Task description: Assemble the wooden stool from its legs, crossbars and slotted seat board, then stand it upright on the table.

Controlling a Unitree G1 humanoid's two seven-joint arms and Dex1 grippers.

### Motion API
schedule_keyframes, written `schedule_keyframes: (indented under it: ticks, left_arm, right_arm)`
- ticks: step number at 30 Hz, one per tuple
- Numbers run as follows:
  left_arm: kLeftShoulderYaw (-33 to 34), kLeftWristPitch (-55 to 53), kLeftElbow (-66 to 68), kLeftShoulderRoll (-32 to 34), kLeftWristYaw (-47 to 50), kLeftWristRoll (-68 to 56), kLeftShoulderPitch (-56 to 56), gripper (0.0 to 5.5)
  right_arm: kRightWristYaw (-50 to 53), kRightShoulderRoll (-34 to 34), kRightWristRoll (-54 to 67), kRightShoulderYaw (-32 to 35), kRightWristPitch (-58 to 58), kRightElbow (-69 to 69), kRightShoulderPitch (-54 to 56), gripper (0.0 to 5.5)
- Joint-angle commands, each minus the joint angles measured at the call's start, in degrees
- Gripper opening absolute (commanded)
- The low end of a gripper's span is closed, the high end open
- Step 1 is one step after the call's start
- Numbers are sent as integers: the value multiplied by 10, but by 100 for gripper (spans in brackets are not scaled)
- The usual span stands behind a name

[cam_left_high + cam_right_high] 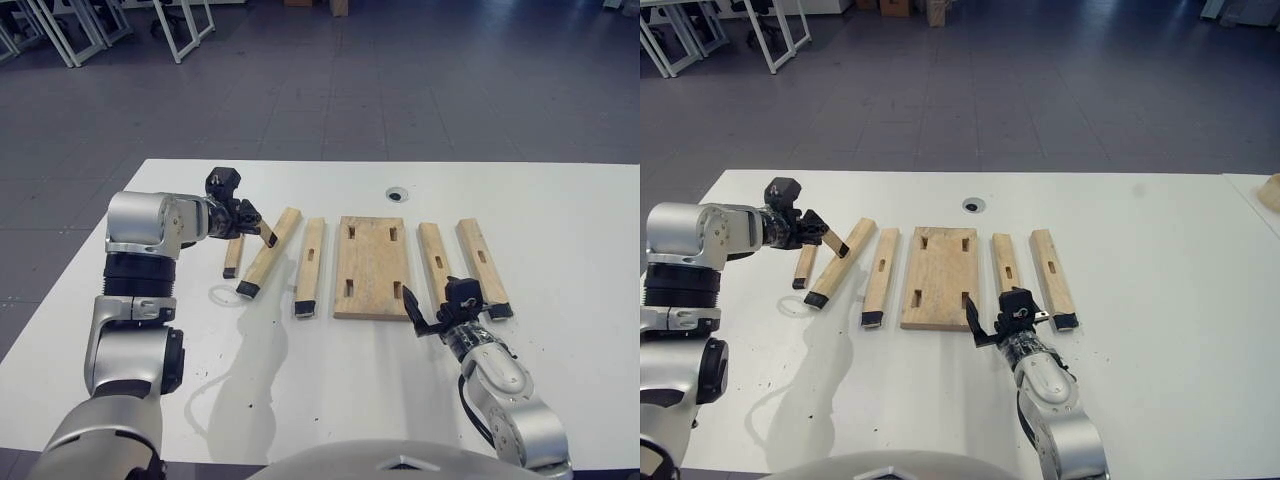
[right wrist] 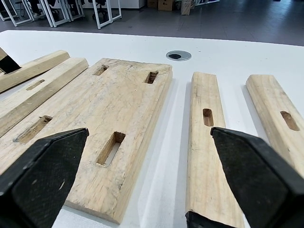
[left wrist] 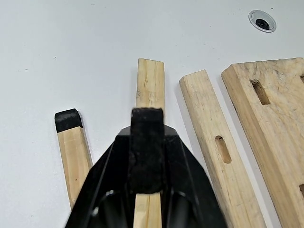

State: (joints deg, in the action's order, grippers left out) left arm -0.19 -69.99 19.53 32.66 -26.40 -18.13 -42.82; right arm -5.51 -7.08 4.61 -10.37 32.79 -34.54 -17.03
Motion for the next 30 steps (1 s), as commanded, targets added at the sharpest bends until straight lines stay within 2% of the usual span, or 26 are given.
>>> schedule_keyframes:
  ticks: [1,5,11,20,24,30]
  left_arm:
    - [-19,-30,30,-17,2,10,24,43]
    - [33,-65,-54,-43,50,6,39,43]
    - [72,-114,-171,-61,92,6,37,43]
    - [173,-222,-402,-143,190,37,129,43]
    - [180,-225,-457,-181,214,22,171,43]
    - [176,-225,-469,-173,231,-15,192,43]
  right_arm:
    - [2,3,-1,-1,3,-2,1,475]
    - [4,6,-2,-1,1,-2,0,475]
    - [9,9,-4,-4,-1,-2,-4,475]
    - [21,15,-4,-9,-8,-8,-22,475]
    - [24,19,-5,-10,-11,-9,-29,475]
    - [24,19,-5,-17,-13,-7,-33,475]
